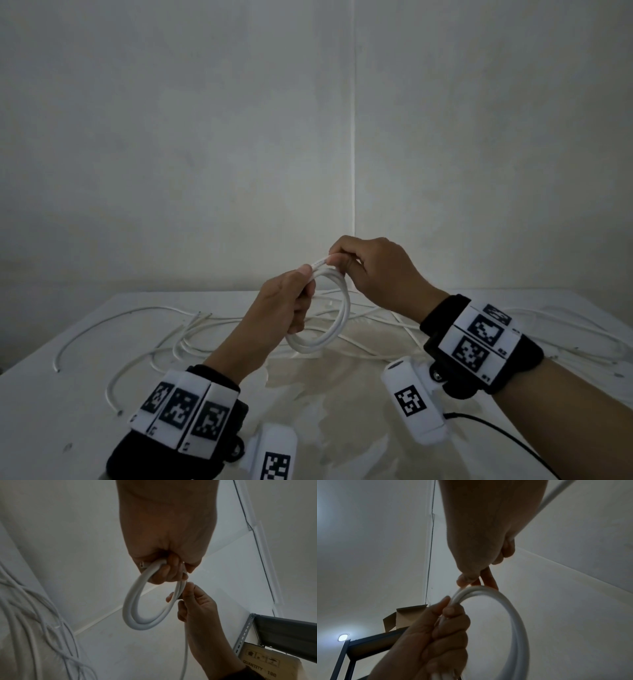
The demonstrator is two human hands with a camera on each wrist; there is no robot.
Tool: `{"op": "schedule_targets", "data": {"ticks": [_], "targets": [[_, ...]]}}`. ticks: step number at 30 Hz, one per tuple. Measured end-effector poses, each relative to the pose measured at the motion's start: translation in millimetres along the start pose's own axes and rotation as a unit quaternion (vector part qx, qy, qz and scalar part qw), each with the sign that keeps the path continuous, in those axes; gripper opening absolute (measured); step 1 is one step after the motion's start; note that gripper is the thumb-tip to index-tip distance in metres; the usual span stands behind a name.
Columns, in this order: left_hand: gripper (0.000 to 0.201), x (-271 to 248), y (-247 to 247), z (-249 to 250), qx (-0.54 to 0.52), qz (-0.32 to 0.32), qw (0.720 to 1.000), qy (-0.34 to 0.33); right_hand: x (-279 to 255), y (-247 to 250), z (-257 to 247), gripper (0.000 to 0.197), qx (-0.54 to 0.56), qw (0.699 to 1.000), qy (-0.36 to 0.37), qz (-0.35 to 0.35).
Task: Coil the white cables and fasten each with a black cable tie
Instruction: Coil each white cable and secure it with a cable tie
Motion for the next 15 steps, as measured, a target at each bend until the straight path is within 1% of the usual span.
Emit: {"op": "schedule_targets", "data": {"ticks": [1, 2, 5, 7, 9, 11, 13, 15], "targets": [[0.039, 0.5, -0.6, 2.0, -0.004, -0.005, 1.0, -0.002, 1.3, 2.9, -0.9, 0.045, -0.018, 1.0, 0.002, 0.012], [0.039, 1.1, -1.5, 3.9, -0.007, -0.01, 1.0, -0.003, 2.6, 5.4, -0.8, 0.046, -0.023, 1.0, -0.001, 0.02], [0.039, 1.8, -4.4, 7.7, -0.019, -0.018, 1.0, -0.009, 4.3, 6.1, 2.6, 0.029, 0.009, 0.999, -0.028, 0.024], [0.039, 3.2, -3.4, 8.3, -0.03, -0.011, 0.999, -0.014, 2.8, 2.4, 0.6, 0.022, 0.101, 0.994, -0.046, 0.005], [0.039, 5.0, -1.0, 6.5, -0.035, 0.002, 0.999, -0.017, -1.2, -3.6, -3.1, 0.022, 0.228, 0.97, -0.08, -0.028], [0.038, 6.3, 0.9, 2.8, -0.044, 0.008, 0.999, -0.013, -6.8, -7.2, -5.8, 0.024, 0.307, 0.943, -0.114, -0.056], [0.039, 7.4, 0.5, -1.0, -0.047, -0.007, 0.999, -0.009, -9.0, -7.5, -4.9, 0.023, 0.318, 0.939, -0.118, -0.059], [0.04, 7.4, -1.6, -2.2, -0.044, -0.038, 0.998, 0.002, -7.8, -6.2, 1.7, 0.023, 0.302, 0.946, -0.106, -0.042]]}}
Point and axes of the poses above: each hand's wrist, its own x-axis towards the middle knuckle, its own y-axis out of the back of the hand, z = x × y, the point moved 5 cm from there along x, towards the middle knuckle, and after that the axes turned 10 degrees about y, right-handed, at the moved point
